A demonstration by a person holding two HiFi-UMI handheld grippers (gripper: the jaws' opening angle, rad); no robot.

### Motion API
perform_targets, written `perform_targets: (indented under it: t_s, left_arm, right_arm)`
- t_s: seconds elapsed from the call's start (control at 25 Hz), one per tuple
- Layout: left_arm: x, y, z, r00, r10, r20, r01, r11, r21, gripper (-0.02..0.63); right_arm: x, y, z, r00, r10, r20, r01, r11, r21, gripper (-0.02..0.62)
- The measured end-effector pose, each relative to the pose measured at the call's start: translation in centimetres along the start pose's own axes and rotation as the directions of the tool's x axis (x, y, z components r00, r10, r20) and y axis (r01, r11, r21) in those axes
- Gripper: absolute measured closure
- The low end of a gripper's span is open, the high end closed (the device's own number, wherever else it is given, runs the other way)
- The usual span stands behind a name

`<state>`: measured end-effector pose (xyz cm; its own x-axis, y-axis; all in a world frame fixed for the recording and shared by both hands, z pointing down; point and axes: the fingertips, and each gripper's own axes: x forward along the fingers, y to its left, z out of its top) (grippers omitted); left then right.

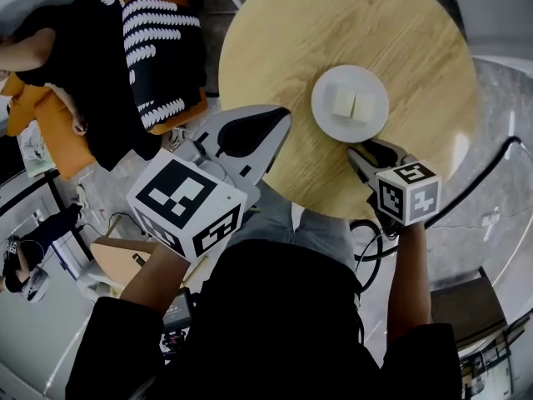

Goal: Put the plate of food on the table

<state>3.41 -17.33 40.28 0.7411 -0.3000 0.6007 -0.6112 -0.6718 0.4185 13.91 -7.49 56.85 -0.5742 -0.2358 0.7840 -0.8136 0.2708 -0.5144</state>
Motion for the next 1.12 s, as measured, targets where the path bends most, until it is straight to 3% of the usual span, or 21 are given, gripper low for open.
perform_targets:
  t_s: [0.12, 0.32, 0.52, 0.6, 0.72, 0.96, 1.12]
  left_arm:
    - [-0.2, -0.2, 0.1, 1.000, 0.002, 0.009, -0.002, 1.000, 0.003, 0.598]
    - [-0.6, -0.4, 0.0, 1.000, 0.011, 0.016, -0.011, 1.000, 0.006, 0.598]
    - [-0.3, -0.3, 0.1, 1.000, 0.012, 0.021, -0.012, 1.000, 0.025, 0.598]
    - [-0.5, -0.3, 0.0, 1.000, 0.019, 0.021, -0.019, 1.000, 0.024, 0.598]
    - [-0.8, -0.3, 0.2, 0.999, 0.031, 0.025, -0.032, 0.999, 0.023, 0.598]
    - [-1.4, -0.8, 1.2, 0.999, 0.036, 0.033, -0.037, 0.999, 0.028, 0.598]
    - [-2.1, -1.3, 2.6, 0.998, 0.029, 0.058, -0.031, 0.999, 0.044, 0.598]
  right_arm:
    - [-0.2, -0.1, -0.6, 0.999, -0.024, -0.040, 0.022, 0.998, -0.051, 0.434]
    - [-0.4, -0.3, -1.0, 1.000, -0.020, -0.019, 0.019, 1.000, -0.020, 0.434]
    - [-0.3, -1.3, -0.8, 0.998, -0.067, 0.001, 0.067, 0.998, -0.015, 0.437]
    - [-0.3, -1.8, -0.9, 0.993, -0.116, -0.007, 0.116, 0.993, -0.025, 0.473]
    - [-0.3, -2.8, -0.9, 0.981, -0.192, -0.011, 0.191, 0.981, -0.043, 0.586]
    - [-0.7, -2.8, -0.7, 0.977, -0.214, 0.001, 0.214, 0.976, -0.042, 0.586]
    - [-2.2, -1.7, 0.7, 0.964, -0.258, 0.070, 0.263, 0.963, -0.067, 0.586]
